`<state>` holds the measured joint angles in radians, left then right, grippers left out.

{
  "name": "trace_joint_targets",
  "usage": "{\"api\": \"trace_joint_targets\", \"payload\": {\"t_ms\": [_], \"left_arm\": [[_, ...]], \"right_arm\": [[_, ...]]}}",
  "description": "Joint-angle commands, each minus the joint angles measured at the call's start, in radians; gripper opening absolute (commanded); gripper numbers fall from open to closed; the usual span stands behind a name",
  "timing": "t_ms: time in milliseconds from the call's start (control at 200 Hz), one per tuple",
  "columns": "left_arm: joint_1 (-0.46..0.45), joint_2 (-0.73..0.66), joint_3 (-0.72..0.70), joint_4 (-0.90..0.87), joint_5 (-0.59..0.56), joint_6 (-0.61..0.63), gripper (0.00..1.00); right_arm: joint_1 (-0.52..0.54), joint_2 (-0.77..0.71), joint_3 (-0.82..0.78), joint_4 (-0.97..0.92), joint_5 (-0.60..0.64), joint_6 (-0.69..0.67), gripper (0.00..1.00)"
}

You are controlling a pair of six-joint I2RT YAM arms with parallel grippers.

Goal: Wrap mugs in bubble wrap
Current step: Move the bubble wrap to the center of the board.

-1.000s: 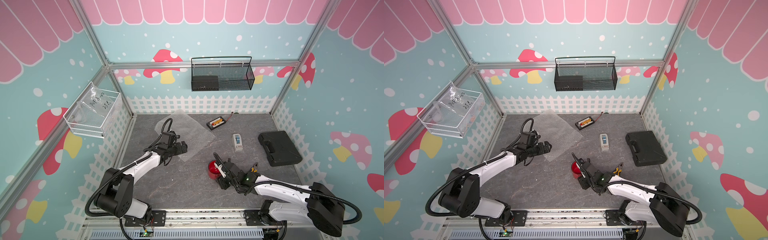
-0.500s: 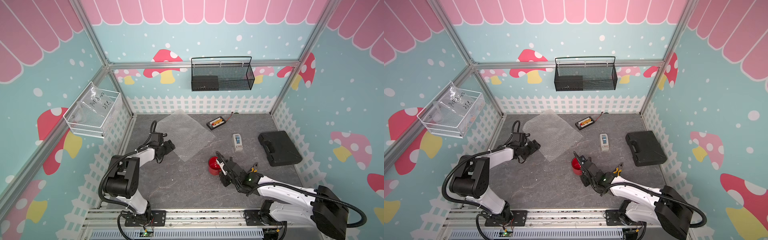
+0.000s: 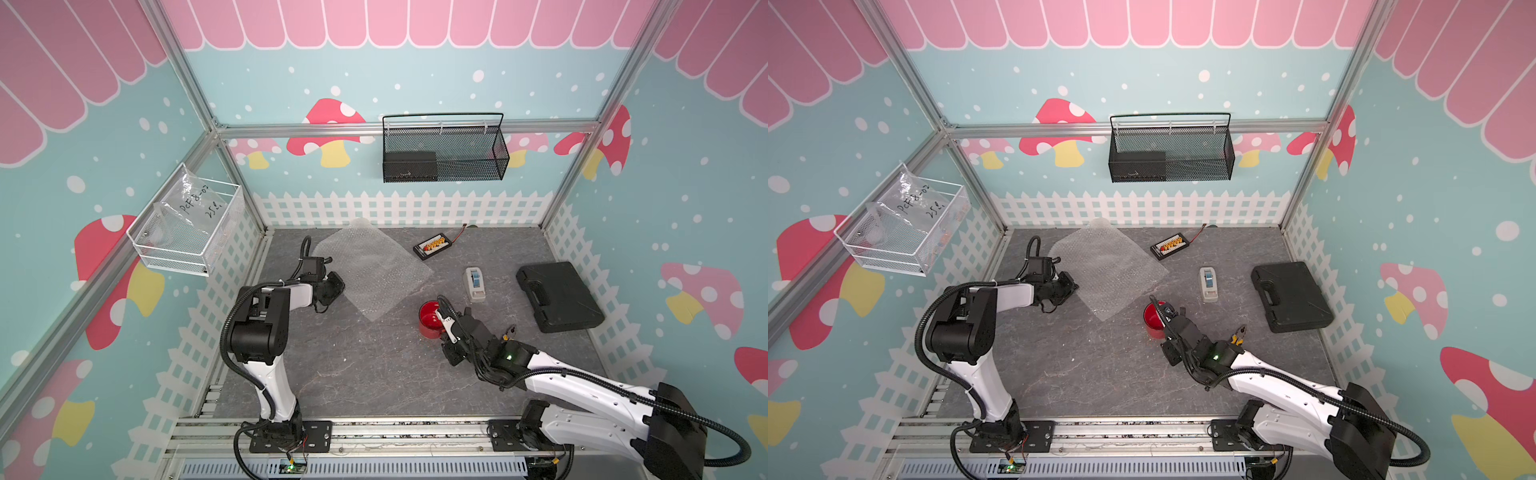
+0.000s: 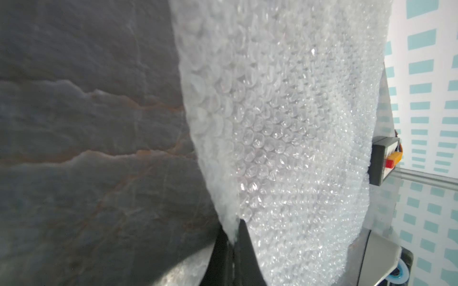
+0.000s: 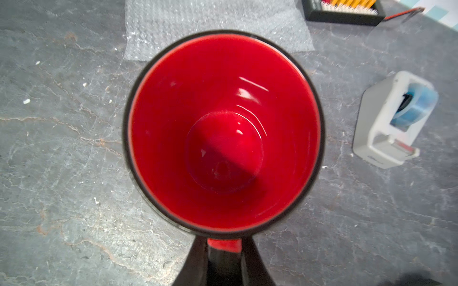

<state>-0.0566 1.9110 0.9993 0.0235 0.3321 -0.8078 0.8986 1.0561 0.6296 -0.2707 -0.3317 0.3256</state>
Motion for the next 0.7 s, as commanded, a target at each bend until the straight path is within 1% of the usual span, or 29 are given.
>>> {"api": "trace_joint_targets", "payload": {"t_ms": [0, 150, 270, 355, 375, 485, 540, 695], "left_arm": [[-0.048, -0.018, -0.077, -0.024, 0.027, -0.016, 0.00], [-0.165, -0.119, -0.221, -0.009, 0.012, -0.022, 0.00], [-0.266, -0.204, -0.349, 0.058, -0.011, -0.095, 0.00], [-0.348, -0.251, -0.411, 0.110, -0.053, -0.162, 0.00], [-0.385, -0.263, -0.420, 0.118, -0.065, -0.176, 0.00], [-0.493, -0.303, -0.447, 0.120, -0.175, -0.232, 0.00], [-0.524, -0.311, -0.464, 0.135, -0.215, -0.278, 0.00], [-0.597, -0.297, -0.515, 0.271, -0.307, -0.432, 0.00]], "right_arm": [[0.005, -0.019, 0.101, 0.051, 0.100, -0.052, 0.07], [0.004, 0.045, 0.191, 0.071, 0.141, -0.077, 0.07], [0.003, 0.121, 0.222, 0.114, 0.171, -0.071, 0.06], [0.002, 0.176, 0.224, 0.165, 0.174, -0.043, 0.06], [0.002, 0.191, 0.226, 0.176, 0.169, -0.035, 0.06], [0.002, 0.269, 0.244, 0.228, 0.119, 0.019, 0.06], [0.002, 0.304, 0.247, 0.240, 0.119, 0.052, 0.06], [0.005, 0.377, 0.237, 0.274, 0.131, 0.129, 0.05]]}}
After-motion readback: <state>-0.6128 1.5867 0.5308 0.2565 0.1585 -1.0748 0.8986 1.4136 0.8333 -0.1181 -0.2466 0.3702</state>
